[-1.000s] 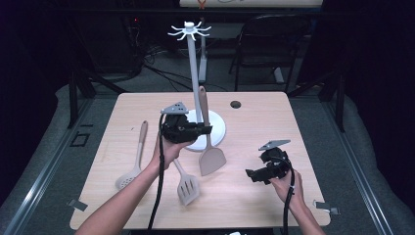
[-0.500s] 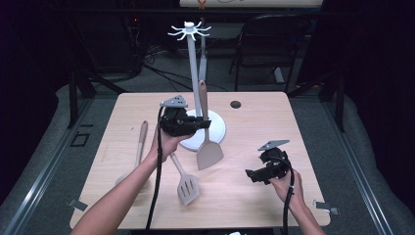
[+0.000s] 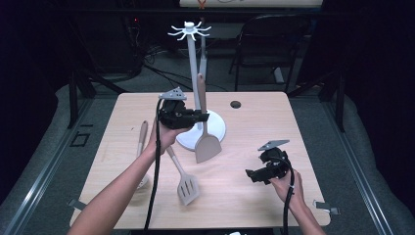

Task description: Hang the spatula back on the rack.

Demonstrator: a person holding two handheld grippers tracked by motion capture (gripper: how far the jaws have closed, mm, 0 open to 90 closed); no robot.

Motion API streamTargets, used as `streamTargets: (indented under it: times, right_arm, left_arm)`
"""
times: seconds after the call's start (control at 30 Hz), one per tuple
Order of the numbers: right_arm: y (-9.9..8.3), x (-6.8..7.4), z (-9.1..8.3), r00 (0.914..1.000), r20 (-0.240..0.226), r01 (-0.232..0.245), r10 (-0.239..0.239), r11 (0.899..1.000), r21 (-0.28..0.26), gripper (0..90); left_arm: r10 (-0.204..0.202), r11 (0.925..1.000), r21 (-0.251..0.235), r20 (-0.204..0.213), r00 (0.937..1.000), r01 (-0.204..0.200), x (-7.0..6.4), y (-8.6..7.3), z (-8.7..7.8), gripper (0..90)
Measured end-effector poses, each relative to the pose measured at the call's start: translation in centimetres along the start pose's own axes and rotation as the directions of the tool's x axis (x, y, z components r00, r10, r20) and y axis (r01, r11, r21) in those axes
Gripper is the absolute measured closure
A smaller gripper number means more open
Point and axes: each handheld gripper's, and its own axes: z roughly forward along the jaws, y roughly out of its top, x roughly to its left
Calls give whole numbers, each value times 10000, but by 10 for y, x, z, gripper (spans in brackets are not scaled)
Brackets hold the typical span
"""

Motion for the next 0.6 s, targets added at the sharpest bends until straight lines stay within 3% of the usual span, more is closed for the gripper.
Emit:
streamTargets:
  times: [0.6]
  right_arm:
    - [0, 0, 0, 10000, 50, 23, -23, 10000, 50, 24]
  left_arm:
    - [50, 9999, 143, -52, 10000, -49, 21, 22, -4, 775]
